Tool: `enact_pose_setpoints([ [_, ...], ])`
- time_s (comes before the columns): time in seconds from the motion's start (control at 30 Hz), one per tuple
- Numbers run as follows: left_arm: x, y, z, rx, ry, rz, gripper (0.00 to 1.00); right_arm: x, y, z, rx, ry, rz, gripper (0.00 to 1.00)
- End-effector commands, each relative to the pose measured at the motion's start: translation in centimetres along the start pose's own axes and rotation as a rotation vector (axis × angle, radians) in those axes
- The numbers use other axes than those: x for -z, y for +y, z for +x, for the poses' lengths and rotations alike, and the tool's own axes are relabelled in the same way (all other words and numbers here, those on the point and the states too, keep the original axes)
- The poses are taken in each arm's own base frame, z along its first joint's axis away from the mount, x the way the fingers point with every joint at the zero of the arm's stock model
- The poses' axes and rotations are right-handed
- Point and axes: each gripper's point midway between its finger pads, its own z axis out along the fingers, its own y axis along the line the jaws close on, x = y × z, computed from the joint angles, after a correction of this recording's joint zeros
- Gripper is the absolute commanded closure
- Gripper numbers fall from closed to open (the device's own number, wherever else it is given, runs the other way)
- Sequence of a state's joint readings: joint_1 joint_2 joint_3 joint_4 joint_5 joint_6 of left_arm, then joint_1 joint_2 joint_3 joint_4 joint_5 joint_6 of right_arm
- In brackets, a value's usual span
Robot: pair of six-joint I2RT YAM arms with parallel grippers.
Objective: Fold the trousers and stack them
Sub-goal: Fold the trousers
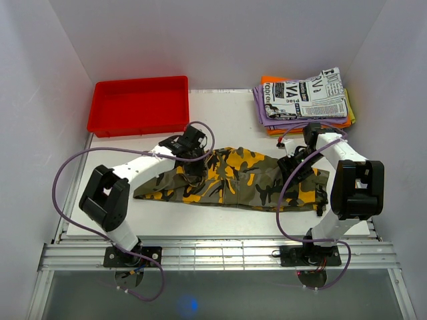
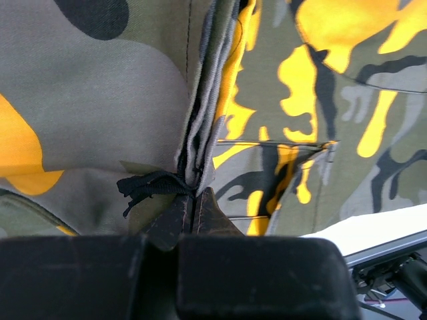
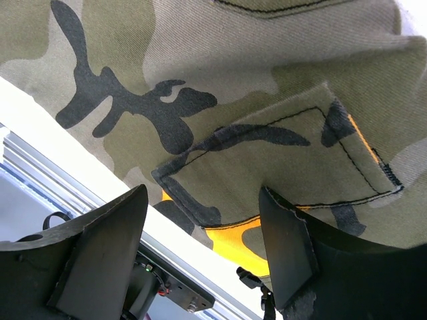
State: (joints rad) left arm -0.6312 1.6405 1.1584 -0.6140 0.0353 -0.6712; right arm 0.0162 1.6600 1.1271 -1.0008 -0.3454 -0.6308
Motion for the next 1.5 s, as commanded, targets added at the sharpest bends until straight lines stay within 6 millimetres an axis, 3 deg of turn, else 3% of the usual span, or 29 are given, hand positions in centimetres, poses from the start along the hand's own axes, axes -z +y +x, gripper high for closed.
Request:
enact_pose_setpoints([
  [0.0, 1.2, -3.4, -1.4, -0.005, -0.041, 0.083, 1.0, 0.0, 0.7, 0.0, -0.013, -0.003, -0.032, 0.27],
  [0.4, -0.3, -5.8, -0.8, -0.039, -0.008, 0.114, 0.98, -0.1, 0.8, -0.1, -0.014, -0.003, -0.041, 0.27],
  [0.43, -0.5, -6.0, -0.7, -0.045, -0.004, 0.116, 0.93, -0.1, 0.8, -0.1, -0.014, -0.004, -0.042, 0.27],
  [0.47, -0.5, -6.1, -0.8, -0.049, -0.008, 0.118, 0.78, -0.1, 0.7, -0.2, -0.016, -0.004, -0.042, 0.27],
  [0.5, -0.5, -6.2, -0.9, -0.051, -0.008, 0.121, 0.69, -0.1, 0.7, -0.2, -0.016, -0.006, -0.043, 0.26],
  [0.6, 0.1, -7.2, -1.4, -0.095, -0.013, 0.162, 0.55, 0.0, 0.6, -0.5, -0.013, -0.01, -0.042, 0.26],
  [0.63, 1.1, -8.1, -2.2, -0.151, -0.038, 0.198, 0.53, 0.0, 0.6, -0.5, -0.014, -0.011, -0.039, 0.26],
  [0.73, 3.6, -9.4, -3.0, -0.276, -0.075, 0.283, 0.35, 0.4, 0.5, -0.8, 0.002, -0.019, -0.03, 0.26],
  [0.77, 5.4, -9.6, -3.8, -0.382, -0.117, 0.329, 0.31, 0.5, 0.6, -0.9, 0.011, -0.026, -0.03, 0.26],
  [0.8, 6.7, -10.3, -3.1, -0.441, -0.094, 0.416, 0.29, 0.8, 0.7, -1.1, 0.02, -0.035, -0.031, 0.26],
  [0.9, 10.0, -8.7, -2.6, -0.581, -0.074, 0.562, 0.26, 1.5, 1.2, -2.1, 0.056, -0.079, -0.051, 0.26],
  [0.93, 10.4, -7.8, -2.8, -0.586, -0.071, 0.581, 0.26, 1.8, 1.3, -2.7, 0.067, -0.099, -0.057, 0.26],
  [0.97, 10.2, -5.6, -3.6, -0.58, -0.074, 0.573, 0.27, 1.9, 1.3, -3.0, 0.074, -0.107, -0.058, 0.26],
  [1.0, 10.1, -4.5, -2.9, -0.568, -0.022, 0.587, 0.29, 1.9, 1.2, -3.4, 0.084, -0.114, -0.061, 0.26],
  [1.1, 8.7, -1.1, -2.3, -0.61, 0.066, 0.589, 0.37, 1.6, 1.0, -3.7, 0.075, -0.116, -0.081, 0.27],
  [1.3, 6.3, 0.2, -1.6, -0.685, 0.069, 0.613, 0.43, 1.4, 1.1, -4.6, 0.059, -0.147, -0.097, 0.28],
  [1.4, 4.2, 0.4, 0.3, -0.666, 0.155, 0.658, 0.5, 1.2, 1.2, -4.8, 0.048, -0.149, -0.107, 0.29],
  [1.47, 2.6, 1.0, 2.9, -0.698, 0.225, 0.651, 0.52, 1.0, 1.1, -4.7, 0.034, -0.143, -0.106, 0.29],
])
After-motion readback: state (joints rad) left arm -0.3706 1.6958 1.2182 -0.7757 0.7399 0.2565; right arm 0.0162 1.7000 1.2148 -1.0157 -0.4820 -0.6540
